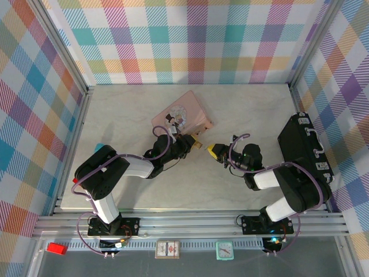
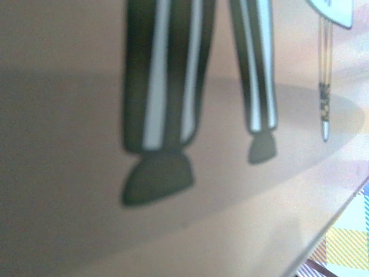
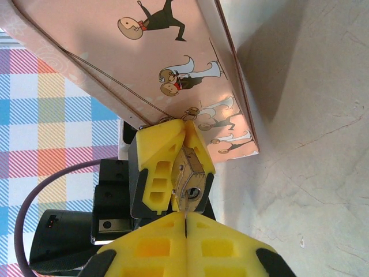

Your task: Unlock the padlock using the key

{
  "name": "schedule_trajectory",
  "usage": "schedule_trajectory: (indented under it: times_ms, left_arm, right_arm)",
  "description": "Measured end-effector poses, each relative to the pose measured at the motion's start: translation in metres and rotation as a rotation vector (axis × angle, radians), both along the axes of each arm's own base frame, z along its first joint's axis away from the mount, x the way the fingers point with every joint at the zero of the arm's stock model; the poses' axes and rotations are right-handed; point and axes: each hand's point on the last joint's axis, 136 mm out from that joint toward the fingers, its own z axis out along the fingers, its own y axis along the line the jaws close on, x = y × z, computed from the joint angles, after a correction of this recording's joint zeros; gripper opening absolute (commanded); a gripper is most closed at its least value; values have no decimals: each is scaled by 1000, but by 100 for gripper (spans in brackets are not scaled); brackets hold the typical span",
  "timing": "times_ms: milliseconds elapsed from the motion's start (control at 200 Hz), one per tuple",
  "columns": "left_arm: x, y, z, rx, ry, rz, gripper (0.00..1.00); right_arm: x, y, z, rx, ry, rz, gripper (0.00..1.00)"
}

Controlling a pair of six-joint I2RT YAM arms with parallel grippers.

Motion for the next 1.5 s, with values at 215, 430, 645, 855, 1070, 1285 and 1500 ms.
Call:
schedule_trajectory:
  times_ms: [215, 430, 645, 855, 1070, 1285, 1500]
  left_arm:
    - [0, 0, 1, 1, 3, 1, 4]
    - [0, 1, 0, 3, 3, 4, 4]
    - [-1, 0, 0, 6, 7, 13, 4]
    - [-2, 1, -1, 9, 17, 21, 4]
    - [-3, 1, -2, 13, 19, 22, 4]
    - [-5, 1, -5, 17, 21, 26, 5]
    - [-4, 2, -4, 16, 21, 27, 5]
  right_arm:
    - [-2, 2, 0, -1, -1, 7, 0]
    - [-1, 1, -4, -14, 11, 0, 0]
    - [-1, 2, -7, -21, 20, -10, 0]
    - [0, 2, -7, -22, 19, -22, 0]
    - [0, 1, -7, -16, 27, -28, 0]
    - [0, 2, -8, -12, 38, -28, 0]
    - [-6, 1, -14, -20, 51, -26, 0]
